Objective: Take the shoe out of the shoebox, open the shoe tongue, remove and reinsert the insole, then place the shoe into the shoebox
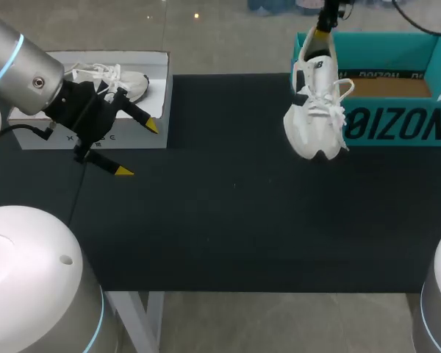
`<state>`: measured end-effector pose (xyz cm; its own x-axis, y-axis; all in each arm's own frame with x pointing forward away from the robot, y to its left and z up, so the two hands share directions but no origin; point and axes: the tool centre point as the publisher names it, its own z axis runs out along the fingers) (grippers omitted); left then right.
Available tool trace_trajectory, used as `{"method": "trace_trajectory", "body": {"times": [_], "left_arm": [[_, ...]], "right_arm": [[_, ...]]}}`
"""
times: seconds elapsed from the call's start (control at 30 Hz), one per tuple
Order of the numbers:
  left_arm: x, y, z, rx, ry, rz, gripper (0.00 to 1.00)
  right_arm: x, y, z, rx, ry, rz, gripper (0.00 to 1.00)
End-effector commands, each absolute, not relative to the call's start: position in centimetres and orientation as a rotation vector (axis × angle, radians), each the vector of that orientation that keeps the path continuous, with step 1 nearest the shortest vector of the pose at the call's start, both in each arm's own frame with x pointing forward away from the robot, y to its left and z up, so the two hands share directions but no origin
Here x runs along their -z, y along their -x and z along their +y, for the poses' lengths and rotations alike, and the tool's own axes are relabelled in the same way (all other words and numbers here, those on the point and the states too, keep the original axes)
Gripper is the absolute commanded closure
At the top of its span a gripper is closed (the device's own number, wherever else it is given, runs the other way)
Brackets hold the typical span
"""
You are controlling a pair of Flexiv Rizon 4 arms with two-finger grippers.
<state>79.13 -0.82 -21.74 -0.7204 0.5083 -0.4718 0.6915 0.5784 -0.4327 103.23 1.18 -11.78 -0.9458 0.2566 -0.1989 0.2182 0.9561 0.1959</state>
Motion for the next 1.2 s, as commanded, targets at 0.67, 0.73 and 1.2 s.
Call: {"method": "trace_trajectory", "body": {"times": [0.67,0.73,1.2], "left_arm": [[21.7,-79.1,-0.8,0.872,-0.985,2.519,0.0],[21.7,-79.1,-0.8,0.872,-0.985,2.519,0.0],[21.7,-79.1,-0.8,0.872,-0.985,2.519,0.0]], "right_arm": [[10.4,-103.4,-0.2,-0.276,-0.346,2.902,1.0],[10.4,-103.4,-0.2,-0.276,-0.346,2.902,1.0],[9.7,-103.3,-4.2,-0.609,-0.879,2.762,1.0]]}}
